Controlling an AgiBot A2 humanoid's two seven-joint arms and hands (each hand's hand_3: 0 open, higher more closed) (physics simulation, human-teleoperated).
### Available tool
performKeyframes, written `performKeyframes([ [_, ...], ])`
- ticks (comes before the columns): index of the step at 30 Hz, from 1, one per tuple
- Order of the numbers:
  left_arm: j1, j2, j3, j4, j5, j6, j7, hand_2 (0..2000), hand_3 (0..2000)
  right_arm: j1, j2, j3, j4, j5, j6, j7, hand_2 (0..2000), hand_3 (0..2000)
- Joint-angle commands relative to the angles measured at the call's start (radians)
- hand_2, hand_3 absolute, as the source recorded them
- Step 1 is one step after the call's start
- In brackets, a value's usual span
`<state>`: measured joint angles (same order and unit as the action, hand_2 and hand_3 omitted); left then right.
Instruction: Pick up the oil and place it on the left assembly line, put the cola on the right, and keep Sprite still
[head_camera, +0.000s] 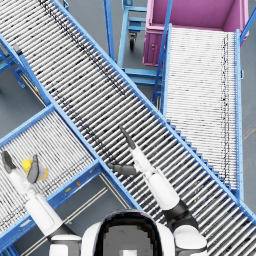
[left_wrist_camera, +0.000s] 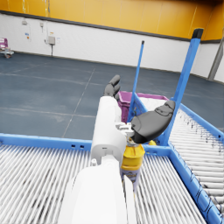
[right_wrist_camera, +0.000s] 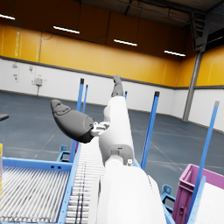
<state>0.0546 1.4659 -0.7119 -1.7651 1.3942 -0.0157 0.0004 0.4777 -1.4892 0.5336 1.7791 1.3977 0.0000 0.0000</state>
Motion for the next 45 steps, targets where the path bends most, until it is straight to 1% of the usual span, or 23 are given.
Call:
performKeyframes([
  [1, 0.030, -0.060, -0.125, -0.036, 0.000, 0.004, 0.000, 0, 0, 0.002, -0.005, -0.022, 0.001, 0.000, 0.000, 0.000, 0, 0],
  [3, 0.039, -0.084, -0.136, -0.097, 0.000, 0.010, 0.000, 0, 0, 0.006, -0.014, -0.048, -0.003, 0.000, 0.000, 0.000, 0, 0],
  [5, 0.042, -0.097, -0.108, -0.148, 0.000, 0.013, 0.000, 0, 0, 0.008, -0.020, -0.097, 0.005, 0.000, 0.000, 0.000, 0, 0],
  [8, 0.043, -0.093, -0.013, -0.186, 0.000, 0.015, 0.000, 0, 0, 0.019, -0.037, -0.216, 0.011, 0.000, 0.000, 0.000, 0, 0],
  [12, 0.048, -0.109, 0.166, -0.213, 0.000, 0.015, 0.000, 0, 0, 0.024, -0.044, -0.339, 0.002, 0.000, 0.000, 0.000, 0, 0],
  [13, 0.056, -0.125, 0.211, -0.220, 0.000, 0.016, 0.000, 0, 0, 0.032, -0.045, -0.356, -0.004, 0.000, 0.000, 0.000, 0, 0],
  [16, 0.108, -0.200, 0.353, -0.194, 0.000, 0.016, 0.000, 0, 0, 0.042, -0.048, -0.422, -0.014, -0.001, 0.000, 0.000, 0, 0],
  [19, 0.150, -0.238, 0.441, -0.176, 0.001, 0.016, 0.000, 0, 0, 0.054, -0.050, -0.481, -0.013, -0.001, 0.000, 0.000, 0, 0],
  [22, 0.213, -0.270, 0.552, -0.161, 0.001, 0.016, 0.000, 0, 0, 0.058, -0.048, -0.544, -0.007, -0.001, 0.000, 0.000, 0, 0],
  [23, 0.234, -0.272, 0.587, -0.155, 0.001, 0.016, 0.000, 0, 0, 0.055, -0.048, -0.555, -0.008, -0.001, 0.000, 0.000, 0, 0],
  [24, 0.257, -0.259, 0.606, -0.145, 0.001, 0.016, 0.000, 0, 0, 0.052, -0.048, -0.567, -0.003, -0.001, 0.000, 0.000, 0, 0],
  [25, 0.278, -0.268, 0.647, -0.144, 0.001, 0.016, 0.000, 0, 0, 0.050, -0.048, -0.583, 0.001, -0.001, 0.000, 0.000, 0, 0],
  [27, 0.318, -0.246, 0.691, -0.132, 0.001, 0.016, 0.000, 0, 0, 0.043, -0.048, -0.622, 0.006, -0.001, 0.000, 0.000, 0, 0],
  [30, 0.351, -0.231, 0.721, -0.119, 0.001, 0.016, 0.000, 0, 0, 0.030, -0.049, -0.639, 0.007, -0.001, 0.000, 0.000, 0, 0],
  [31, 0.358, -0.228, 0.722, -0.109, 0.001, 0.016, 0.000, 0, 0, 0.024, -0.049, -0.614, 0.003, -0.001, 0.000, 0.000, 0, 0],
  [32, 0.319, -0.231, 0.694, -0.123, 0.001, 0.016, 0.000, 0, 0, 0.022, -0.050, -0.621, 0.004, -0.001, 0.000, 0.000, 0, 0],
  [33, 0.327, -0.229, 0.702, -0.118, 0.001, 0.016, 0.000, 0, 0, 0.020, -0.050, -0.626, 0.004, -0.001, 0.000, 0.000, 0, 0],
  [35, 0.316, -0.228, 0.706, -0.117, -0.011, 0.019, 0.003, 0, 0, 0.009, -0.040, -0.615, 0.003, -0.014, 0.003, -0.003, 0, 0],
  [45, 0.280, -0.239, 0.782, -0.085, -0.155, 0.056, 0.040, 0, 0, -0.070, 0.082, -0.507, 0.008, -0.159, 0.040, -0.040, 0, 0],
])
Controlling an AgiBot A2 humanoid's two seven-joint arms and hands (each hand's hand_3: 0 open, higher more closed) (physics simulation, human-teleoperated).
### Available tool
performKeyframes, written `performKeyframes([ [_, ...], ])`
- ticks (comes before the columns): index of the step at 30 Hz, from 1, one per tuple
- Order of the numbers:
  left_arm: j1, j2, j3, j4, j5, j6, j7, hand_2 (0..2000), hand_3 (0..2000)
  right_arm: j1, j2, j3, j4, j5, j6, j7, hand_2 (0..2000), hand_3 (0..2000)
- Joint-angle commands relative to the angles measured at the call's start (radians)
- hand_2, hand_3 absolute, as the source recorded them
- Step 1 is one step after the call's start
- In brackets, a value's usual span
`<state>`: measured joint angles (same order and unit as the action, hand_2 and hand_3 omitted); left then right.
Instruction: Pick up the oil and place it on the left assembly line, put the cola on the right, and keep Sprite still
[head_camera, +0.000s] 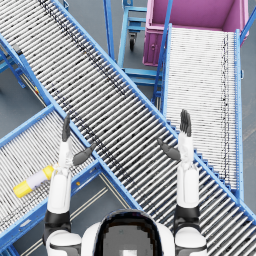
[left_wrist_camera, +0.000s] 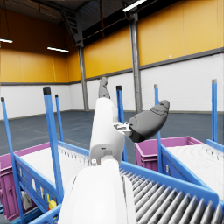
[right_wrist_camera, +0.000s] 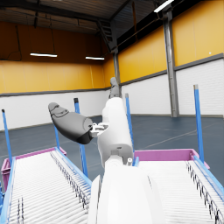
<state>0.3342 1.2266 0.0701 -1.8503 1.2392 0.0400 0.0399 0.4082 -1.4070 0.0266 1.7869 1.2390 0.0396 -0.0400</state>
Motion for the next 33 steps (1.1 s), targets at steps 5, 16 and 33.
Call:
performKeyframes([
  [5, -0.016, -0.007, 0.045, 0.018, -0.082, 0.021, 0.021, 0, 0, -0.041, 0.069, 0.060, 0.003, -0.082, 0.021, -0.021, 0, 0],
  [16, -0.044, -0.019, 0.128, 0.053, -0.232, 0.059, 0.059, 0, 0, -0.116, 0.195, 0.170, 0.009, -0.232, 0.058, -0.059, 0, 0],
  [33, -0.045, -0.020, 0.132, 0.054, -0.239, 0.061, 0.061, 0, 0, -0.119, 0.200, 0.176, 0.009, -0.239, 0.060, -0.061, 0, 0],
])
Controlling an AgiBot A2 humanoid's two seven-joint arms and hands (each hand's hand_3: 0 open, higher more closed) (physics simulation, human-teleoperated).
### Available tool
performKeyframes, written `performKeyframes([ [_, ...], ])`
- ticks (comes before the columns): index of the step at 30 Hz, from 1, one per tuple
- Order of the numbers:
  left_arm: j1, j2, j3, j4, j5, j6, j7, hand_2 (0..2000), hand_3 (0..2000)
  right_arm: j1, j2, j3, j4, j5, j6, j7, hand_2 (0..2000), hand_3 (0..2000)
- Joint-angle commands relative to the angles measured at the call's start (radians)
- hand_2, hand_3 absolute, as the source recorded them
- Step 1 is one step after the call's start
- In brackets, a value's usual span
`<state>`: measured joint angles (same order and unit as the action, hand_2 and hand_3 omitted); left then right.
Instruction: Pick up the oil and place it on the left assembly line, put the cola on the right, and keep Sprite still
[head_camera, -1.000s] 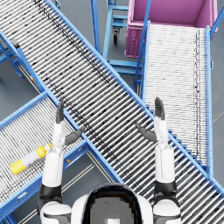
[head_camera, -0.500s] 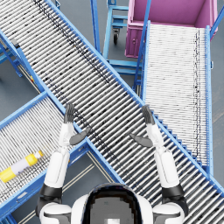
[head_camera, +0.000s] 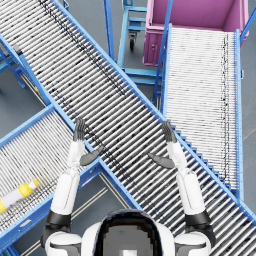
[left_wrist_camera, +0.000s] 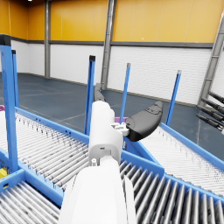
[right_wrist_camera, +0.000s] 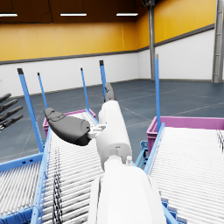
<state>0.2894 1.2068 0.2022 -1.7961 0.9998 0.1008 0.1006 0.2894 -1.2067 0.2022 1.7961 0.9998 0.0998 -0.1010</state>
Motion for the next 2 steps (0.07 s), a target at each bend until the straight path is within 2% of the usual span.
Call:
performKeyframes([
  [1, 0.000, 0.000, 0.000, 0.000, 0.000, 0.000, 0.000, 0, 0, 0.000, 0.000, 0.000, 0.000, 0.000, 0.000, 0.000, 0, 0],
  [2, 0.000, 0.000, 0.000, 0.000, 0.000, 0.000, 0.000, 0, 0, 0.000, 0.000, 0.000, 0.000, 0.000, 0.000, 0.000, 0, 0],
])
